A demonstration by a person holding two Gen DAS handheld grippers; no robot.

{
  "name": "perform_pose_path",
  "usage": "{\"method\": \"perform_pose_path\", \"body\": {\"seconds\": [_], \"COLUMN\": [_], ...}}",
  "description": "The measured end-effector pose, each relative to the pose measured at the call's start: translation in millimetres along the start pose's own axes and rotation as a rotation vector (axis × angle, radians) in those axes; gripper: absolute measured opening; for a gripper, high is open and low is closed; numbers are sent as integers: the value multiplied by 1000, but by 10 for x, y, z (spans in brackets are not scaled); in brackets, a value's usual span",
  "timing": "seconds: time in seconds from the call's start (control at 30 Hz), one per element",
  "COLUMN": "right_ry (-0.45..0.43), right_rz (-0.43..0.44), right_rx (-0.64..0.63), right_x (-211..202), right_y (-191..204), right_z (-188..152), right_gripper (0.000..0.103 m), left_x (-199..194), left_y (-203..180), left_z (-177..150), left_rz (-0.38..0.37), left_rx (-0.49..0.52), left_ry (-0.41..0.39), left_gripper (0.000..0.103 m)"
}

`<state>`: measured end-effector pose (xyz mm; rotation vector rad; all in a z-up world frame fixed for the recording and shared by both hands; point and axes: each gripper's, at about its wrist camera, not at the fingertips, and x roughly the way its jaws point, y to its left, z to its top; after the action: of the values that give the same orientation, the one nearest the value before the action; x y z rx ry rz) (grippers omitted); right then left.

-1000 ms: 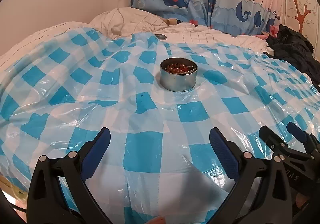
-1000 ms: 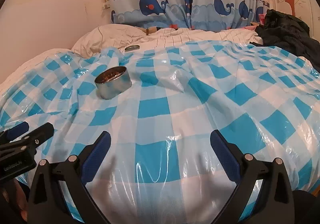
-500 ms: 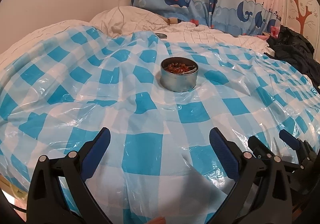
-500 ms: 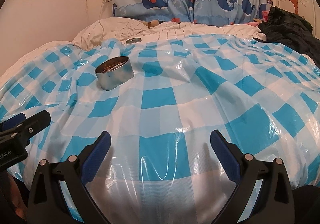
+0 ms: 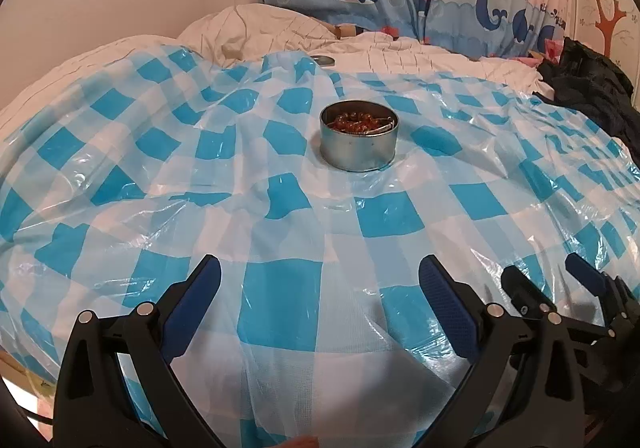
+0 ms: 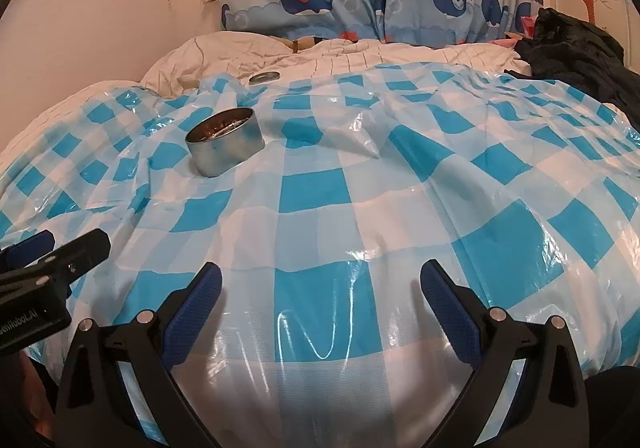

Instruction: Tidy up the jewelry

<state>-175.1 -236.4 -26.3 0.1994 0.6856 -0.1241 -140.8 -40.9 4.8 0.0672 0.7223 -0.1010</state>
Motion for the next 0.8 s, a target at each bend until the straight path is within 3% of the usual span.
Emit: {"method": "perform_pose_path", "body": {"seconds": [0.4,0.8], "right_ry": [10,13], "right_rz": [-36,-30], "right_rx": [-36,-32], "right_x": [69,67], "right_y": [48,43], "right_z": [-45,-36], "right_gripper": [95,95], "left_x": [5,66], "left_y": [82,13], "left_z": [41,26], "left_rz": [-26,-7], "left_rx": [-39,-7], "left_ry": [5,32], "left_gripper": [95,95]}}
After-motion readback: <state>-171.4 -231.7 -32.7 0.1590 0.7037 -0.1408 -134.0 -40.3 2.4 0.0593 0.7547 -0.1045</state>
